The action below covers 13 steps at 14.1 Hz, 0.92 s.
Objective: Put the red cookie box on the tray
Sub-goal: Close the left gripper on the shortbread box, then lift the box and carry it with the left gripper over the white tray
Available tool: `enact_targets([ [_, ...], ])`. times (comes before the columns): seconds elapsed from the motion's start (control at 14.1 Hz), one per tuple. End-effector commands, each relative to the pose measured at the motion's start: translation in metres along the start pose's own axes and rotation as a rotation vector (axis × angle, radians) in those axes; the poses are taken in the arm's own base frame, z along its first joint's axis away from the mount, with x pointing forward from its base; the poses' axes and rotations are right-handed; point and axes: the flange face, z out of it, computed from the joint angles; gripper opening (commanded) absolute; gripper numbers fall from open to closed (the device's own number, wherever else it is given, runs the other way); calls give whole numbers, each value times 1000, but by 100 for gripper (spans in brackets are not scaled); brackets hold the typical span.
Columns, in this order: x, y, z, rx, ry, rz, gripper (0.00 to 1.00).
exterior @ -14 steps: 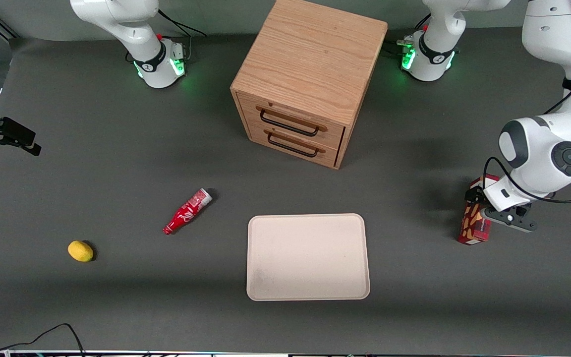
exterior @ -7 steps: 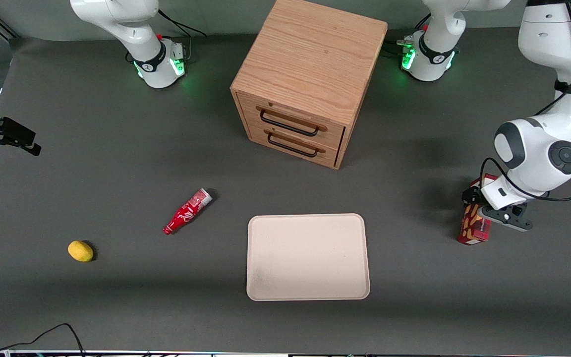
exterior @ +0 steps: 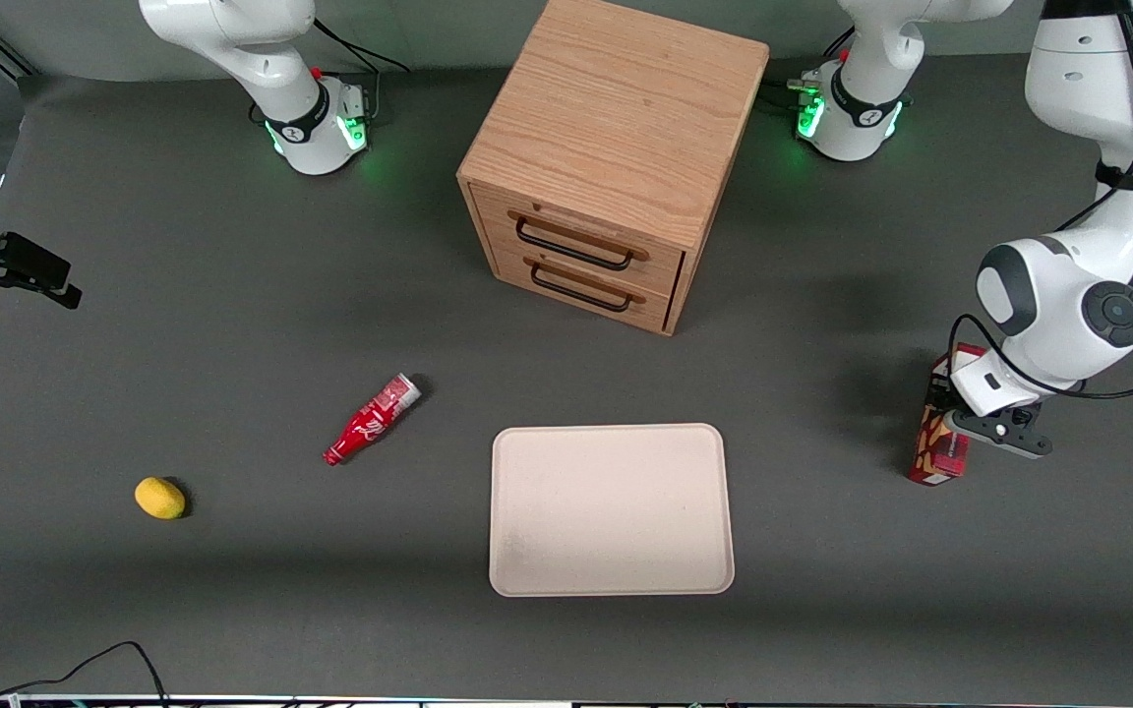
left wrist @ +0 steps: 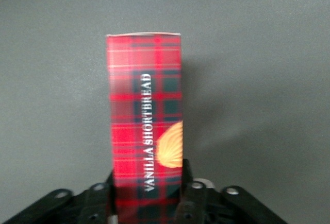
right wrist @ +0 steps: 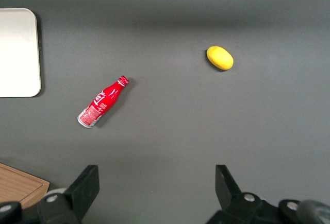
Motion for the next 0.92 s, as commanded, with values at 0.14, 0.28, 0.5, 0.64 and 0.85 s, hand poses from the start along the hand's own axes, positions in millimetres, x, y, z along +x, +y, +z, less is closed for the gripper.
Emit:
enact_targets([
  [0.14,4,3,-9,-5,20,23,0],
  [0.28,10,5,-24,-1,39,31,0],
  [0.5,24,7,-70,-55,6,35,0],
  [0.64,40,5,-112,-102,-44,55,0],
  [0.85,56,-8,-181,-108,-136,49,0],
])
